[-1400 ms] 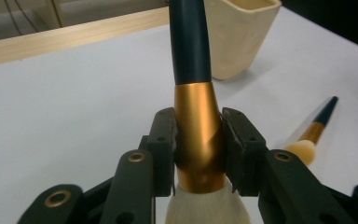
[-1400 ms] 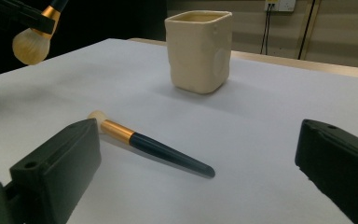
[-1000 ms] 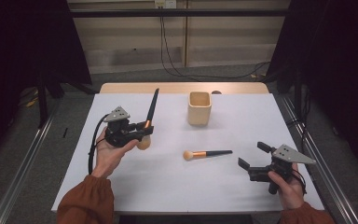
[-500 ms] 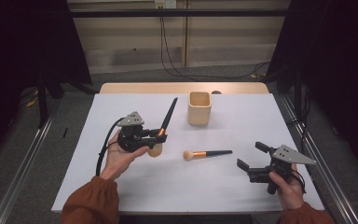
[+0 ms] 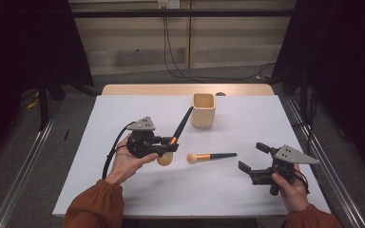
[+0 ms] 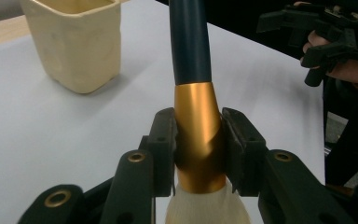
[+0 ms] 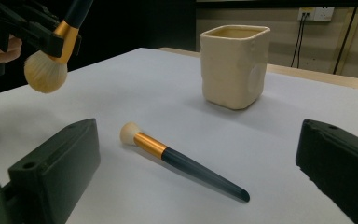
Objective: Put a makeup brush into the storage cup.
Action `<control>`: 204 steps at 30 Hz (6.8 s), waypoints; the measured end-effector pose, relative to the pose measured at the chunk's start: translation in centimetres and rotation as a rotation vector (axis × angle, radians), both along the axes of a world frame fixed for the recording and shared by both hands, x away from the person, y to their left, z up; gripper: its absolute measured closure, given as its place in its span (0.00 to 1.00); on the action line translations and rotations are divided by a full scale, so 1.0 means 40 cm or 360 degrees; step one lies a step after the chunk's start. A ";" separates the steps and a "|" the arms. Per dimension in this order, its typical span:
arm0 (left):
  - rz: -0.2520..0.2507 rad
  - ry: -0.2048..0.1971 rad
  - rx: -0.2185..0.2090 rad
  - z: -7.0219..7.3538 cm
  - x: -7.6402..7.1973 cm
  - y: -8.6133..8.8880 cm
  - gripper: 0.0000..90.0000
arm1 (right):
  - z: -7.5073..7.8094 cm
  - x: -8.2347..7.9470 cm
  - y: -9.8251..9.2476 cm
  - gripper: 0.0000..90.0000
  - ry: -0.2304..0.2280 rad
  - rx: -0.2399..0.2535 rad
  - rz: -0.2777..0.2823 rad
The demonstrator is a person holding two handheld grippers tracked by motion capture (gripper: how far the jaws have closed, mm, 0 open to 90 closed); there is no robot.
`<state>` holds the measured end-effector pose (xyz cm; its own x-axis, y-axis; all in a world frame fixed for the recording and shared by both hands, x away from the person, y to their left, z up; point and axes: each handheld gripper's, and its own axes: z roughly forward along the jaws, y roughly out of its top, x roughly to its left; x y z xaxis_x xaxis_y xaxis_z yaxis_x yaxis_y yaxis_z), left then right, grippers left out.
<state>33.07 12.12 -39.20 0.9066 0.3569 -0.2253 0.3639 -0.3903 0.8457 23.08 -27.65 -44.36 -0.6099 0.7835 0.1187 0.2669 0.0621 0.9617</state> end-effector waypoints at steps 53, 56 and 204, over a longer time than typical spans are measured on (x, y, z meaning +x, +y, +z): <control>-0.0538 0.0050 0.0695 0.022 -0.015 -0.152 0.74 | 0.093 0.141 0.140 0.01 0.0284 -0.0431 0.0695; -0.0543 0.0058 0.0712 0.024 -0.014 -0.160 0.74 | 0.103 0.151 0.147 0.01 0.0344 -0.0474 0.0756; 0.0156 -0.0010 0.0374 -0.064 -0.039 0.039 0.05 | 0.039 0.222 0.189 0.84 0.0685 -0.0545 0.0816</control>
<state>31.50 13.67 -41.74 0.8661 0.4852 -0.1200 0.4045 -0.5394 0.7385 31.94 -20.08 -42.79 -0.8632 0.4496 0.2295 0.4718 0.5570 0.6834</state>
